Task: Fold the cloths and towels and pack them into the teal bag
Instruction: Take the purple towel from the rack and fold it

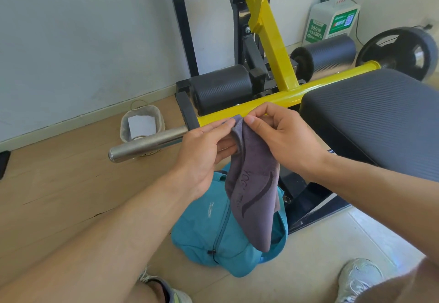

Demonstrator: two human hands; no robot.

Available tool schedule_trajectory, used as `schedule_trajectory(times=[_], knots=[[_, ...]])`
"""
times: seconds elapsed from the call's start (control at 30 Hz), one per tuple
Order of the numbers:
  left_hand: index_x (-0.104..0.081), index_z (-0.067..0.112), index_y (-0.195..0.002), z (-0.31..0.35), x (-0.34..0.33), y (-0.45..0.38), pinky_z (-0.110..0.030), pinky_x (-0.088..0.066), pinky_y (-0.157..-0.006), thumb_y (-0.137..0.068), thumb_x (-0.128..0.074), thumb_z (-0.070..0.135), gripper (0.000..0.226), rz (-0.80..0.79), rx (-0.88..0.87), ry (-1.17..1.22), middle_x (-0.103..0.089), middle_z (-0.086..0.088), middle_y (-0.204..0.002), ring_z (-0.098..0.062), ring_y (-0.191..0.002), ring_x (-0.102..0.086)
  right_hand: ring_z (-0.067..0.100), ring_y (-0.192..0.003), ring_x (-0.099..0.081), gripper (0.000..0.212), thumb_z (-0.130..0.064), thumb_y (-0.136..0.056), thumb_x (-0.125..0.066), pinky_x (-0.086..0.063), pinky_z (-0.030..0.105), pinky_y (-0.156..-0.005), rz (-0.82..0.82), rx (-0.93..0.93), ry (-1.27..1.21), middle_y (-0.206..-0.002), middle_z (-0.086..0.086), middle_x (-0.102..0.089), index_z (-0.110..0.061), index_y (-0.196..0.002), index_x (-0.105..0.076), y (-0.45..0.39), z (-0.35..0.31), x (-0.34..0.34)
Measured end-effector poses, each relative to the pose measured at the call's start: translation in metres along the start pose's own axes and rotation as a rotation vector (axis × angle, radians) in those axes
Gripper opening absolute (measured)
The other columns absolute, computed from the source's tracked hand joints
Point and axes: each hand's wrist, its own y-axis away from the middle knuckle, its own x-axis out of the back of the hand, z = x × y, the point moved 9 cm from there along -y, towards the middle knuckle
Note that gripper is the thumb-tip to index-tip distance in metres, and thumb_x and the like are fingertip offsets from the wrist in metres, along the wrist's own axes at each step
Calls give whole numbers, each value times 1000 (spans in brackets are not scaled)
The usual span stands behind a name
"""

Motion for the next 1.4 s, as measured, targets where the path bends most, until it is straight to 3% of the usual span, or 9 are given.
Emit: schedule_trajectory(times=[0.07, 0.2, 0.37, 0.93, 1.13, 1.27, 1.33, 1.4], knots=[[-74, 10, -113, -1, -2, 0, -27, -60, -84, -101, -57, 18, 22, -15, 6, 0, -78, -7, -100, -16, -89, -74, 33, -89, -71, 20, -31, -103, -55, -57, 53, -82, 15, -16, 13, -88, 12, -76, -15, -103, -67, -1, 1, 2], [-78, 14, -100, -4, -6, 2, -33, -56, -93, -97, -62, 29, 22, -58, 31, 18, -78, -7, -99, -16, -90, -73, 19, -85, -74, 21, -33, -102, -57, -60, 46, -84, 35, -51, 11, -85, 2, -78, -16, -101, -69, -1, 4, 3], [-75, 12, -111, -3, -9, 4, -22, -59, -81, -90, -70, 7, 22, -87, -44, -41, -79, -3, -104, -10, -91, -74, 18, -84, -75, 23, -35, -101, -57, -61, 43, -82, 32, -83, -8, -85, 1, -78, -16, -101, -70, 0, 6, 3], [-79, 9, -91, -4, 3, 0, -22, -59, -67, -88, -76, 15, 8, 45, -40, -50, -79, -10, -91, -14, -75, -74, 9, -84, -74, 24, -32, -104, -53, -60, 21, -74, -8, -130, -49, -90, -2, -78, -20, -103, -73, 0, 9, -3], [-78, 11, -90, 4, 7, 1, -23, -60, -67, -92, -71, 18, 11, 76, -123, -128, -79, -11, -90, -18, -78, -74, 18, -83, -75, 22, -34, -103, -55, -63, 38, -81, -33, -102, -59, -87, 4, -78, -18, -103, -70, 0, 8, -6], [-72, 19, -87, 18, 16, -3, -43, -62, -78, -95, -66, 36, 20, 122, -287, -380, -78, -5, -82, -26, -82, -74, 42, -83, -71, 19, -37, -98, -62, -57, 57, -77, -116, -76, -35, -82, 19, -74, -18, -101, -66, 0, 11, -13], [-62, 18, -85, 28, 24, -6, -42, -54, -71, -93, -61, 43, 26, 197, -382, -476, -70, 3, -68, -22, -65, -62, 36, -83, -73, 21, -42, -93, -67, -59, 59, -78, -172, -91, 23, -84, 12, -76, -22, -100, -65, -2, 18, -14], [-57, 18, -84, 40, 39, -9, -36, -41, -65, -97, -59, 41, 26, 323, -452, -525, -54, 13, -58, -12, -58, -46, 20, -84, -75, 21, -44, -89, -70, -60, 51, -81, -226, -105, 150, -86, 1, -77, -25, -98, -67, -4, 26, -13]])
